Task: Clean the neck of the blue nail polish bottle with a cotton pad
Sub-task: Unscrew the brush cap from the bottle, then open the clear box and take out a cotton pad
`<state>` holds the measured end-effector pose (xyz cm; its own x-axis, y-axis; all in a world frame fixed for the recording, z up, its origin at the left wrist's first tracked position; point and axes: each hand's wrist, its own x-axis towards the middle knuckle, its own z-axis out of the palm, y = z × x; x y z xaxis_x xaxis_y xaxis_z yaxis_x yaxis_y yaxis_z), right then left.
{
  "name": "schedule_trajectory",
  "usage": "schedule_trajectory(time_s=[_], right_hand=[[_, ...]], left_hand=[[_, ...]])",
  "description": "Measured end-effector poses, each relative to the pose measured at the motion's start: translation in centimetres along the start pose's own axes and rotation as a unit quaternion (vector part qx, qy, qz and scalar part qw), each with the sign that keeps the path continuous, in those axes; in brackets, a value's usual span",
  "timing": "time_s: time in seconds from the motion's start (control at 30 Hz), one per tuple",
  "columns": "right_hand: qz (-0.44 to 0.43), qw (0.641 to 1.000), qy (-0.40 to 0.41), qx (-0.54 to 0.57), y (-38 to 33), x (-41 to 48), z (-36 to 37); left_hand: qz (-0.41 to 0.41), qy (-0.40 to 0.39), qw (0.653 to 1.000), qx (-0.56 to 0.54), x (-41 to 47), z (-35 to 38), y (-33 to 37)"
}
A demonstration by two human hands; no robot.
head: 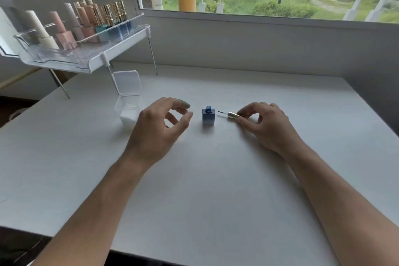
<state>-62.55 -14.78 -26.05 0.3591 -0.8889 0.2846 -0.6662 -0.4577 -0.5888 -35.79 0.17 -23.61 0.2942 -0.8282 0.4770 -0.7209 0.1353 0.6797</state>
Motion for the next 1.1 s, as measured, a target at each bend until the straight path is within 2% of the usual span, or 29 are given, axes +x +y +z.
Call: schedule_trajectory(time_s=[0.13,0.23,0.53,0.8,1.1], right_hand=[[0.000,1.000,0.000,-0.005,0.1,0.0,0.1],[-0.005,1.000,0.002,-0.001,0.1,-0.1,0.1],[-0.010,1.000,-0.012,-0.003,-0.3,-0.2,-0.1],[-0.008,1.000,-0.001,0.016,-1.0,-0.6,-0.7],[-0.104,0.992,0.070,0.022,-4.8,-1.7,-2.5]], left_hand=[[-0.070,0.145,0.987,0.029,-1.6,-2.0,-0.6],[-0.158,0.204,0.965,0.051,-2.2,-2.9,-2.0],[-0.245,0.159,0.953,0.077,-1.1,-2.6,-5.0],[-0.219,0.164,0.958,0.089,-1.1,-1.8,-5.3],[-0.089,0.155,0.979,0.096,-1.9,-1.4,-5.3]])
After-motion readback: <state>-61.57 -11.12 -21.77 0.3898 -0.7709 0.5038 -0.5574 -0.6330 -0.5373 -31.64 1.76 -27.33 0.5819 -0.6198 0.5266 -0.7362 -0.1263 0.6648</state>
